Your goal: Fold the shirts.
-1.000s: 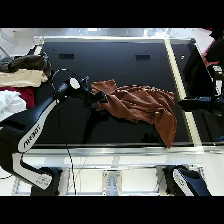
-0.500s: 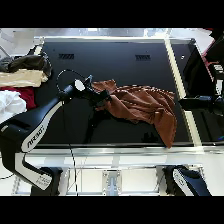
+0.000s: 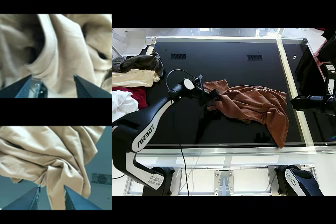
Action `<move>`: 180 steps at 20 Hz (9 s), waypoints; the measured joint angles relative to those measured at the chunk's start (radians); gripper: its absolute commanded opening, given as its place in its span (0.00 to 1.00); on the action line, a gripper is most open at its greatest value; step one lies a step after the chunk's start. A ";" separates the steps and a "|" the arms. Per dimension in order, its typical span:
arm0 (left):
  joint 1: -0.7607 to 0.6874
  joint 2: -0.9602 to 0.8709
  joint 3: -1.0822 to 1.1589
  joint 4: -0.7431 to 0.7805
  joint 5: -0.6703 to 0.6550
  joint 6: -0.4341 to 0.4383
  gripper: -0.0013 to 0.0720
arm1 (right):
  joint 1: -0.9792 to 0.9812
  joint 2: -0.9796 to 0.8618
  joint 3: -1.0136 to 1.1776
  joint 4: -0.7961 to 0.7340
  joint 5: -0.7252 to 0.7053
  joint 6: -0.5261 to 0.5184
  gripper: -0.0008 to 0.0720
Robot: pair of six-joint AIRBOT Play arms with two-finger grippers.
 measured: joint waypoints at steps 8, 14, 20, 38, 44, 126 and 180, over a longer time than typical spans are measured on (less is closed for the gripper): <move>-0.021 -0.023 0.000 0.021 0.011 0.012 0.86 | 0.000 0.000 0.000 0.029 -0.002 0.000 0.49; -0.066 -0.047 0.000 -0.006 0.105 0.014 0.04 | 0.000 0.000 0.000 0.027 -0.002 0.000 0.48; -0.055 -0.050 0.000 -0.052 0.157 0.014 0.04 | -0.006 0.000 -0.074 -0.172 -0.012 0.016 0.53; -0.018 -0.050 0.000 -0.066 0.106 0.082 0.04 | -0.712 -0.393 -0.453 0.555 -0.142 -0.169 0.60; -0.018 -0.050 0.000 -0.066 0.119 0.083 0.04 | -0.734 -0.493 -0.365 0.509 -0.102 -0.257 0.61; 0.958 0.328 -0.576 -0.558 -0.264 0.903 0.51 | -0.790 -0.159 -0.662 0.625 -0.010 -0.171 0.67; 0.717 0.488 -0.513 -0.758 -0.416 0.999 0.03 | -0.500 0.095 -0.250 0.821 0.011 -0.269 0.04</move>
